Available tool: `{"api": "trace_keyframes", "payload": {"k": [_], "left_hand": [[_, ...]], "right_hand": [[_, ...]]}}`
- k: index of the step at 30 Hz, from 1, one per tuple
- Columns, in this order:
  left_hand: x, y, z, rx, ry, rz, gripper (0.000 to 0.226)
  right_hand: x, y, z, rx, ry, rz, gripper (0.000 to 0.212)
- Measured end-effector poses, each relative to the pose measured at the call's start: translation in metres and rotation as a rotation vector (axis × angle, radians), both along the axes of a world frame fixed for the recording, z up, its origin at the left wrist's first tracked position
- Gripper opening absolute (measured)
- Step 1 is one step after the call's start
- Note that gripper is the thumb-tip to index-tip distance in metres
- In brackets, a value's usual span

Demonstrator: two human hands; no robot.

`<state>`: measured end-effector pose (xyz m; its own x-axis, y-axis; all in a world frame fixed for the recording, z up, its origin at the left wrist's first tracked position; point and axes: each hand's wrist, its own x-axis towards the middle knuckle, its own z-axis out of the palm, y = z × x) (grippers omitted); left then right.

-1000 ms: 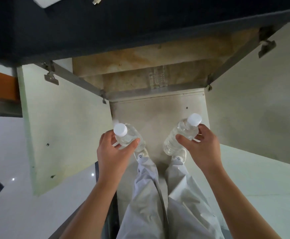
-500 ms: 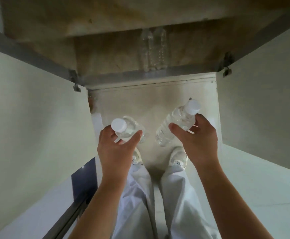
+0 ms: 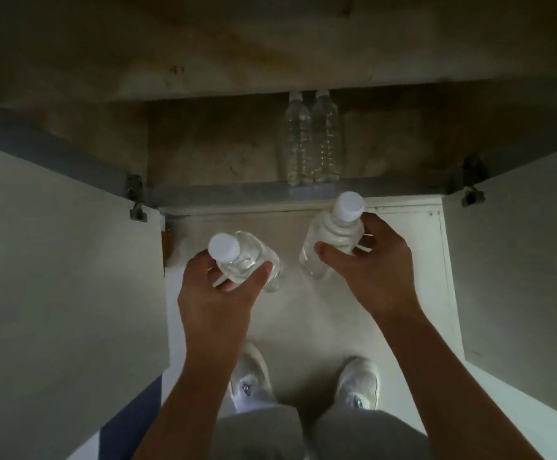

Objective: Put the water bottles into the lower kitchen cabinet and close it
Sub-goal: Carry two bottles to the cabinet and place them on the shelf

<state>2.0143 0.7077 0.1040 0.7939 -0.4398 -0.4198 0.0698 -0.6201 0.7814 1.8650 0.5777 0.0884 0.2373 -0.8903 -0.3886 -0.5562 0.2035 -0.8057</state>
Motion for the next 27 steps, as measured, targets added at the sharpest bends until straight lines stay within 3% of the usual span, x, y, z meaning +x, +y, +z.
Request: {"api": "trace_keyframes", "payload": {"k": [6,11,20,27], "left_hand": [[0.032,-0.077,-0.025,-0.173,0.036,-0.087,0.063],[0.048,-0.132,-0.053,-0.267,0.05,-0.17,0.048],[0.065,-0.193,-0.09,-0.19,0.057,-0.516,0.035],[0.091,-0.197,-0.104,-0.106,0.143,-0.583,0.036]], "right_hand": [[0.013,-0.075,-0.019,-0.11,-0.05,0.06,0.045],[0.019,-0.121,-0.035,-0.056,-0.019,0.166,0.029],[0.027,-0.169,-0.053,-0.033,0.094,0.341,0.026],[0.019,-0.186,-0.074,0.096,0.109,0.293,0.02]]}}
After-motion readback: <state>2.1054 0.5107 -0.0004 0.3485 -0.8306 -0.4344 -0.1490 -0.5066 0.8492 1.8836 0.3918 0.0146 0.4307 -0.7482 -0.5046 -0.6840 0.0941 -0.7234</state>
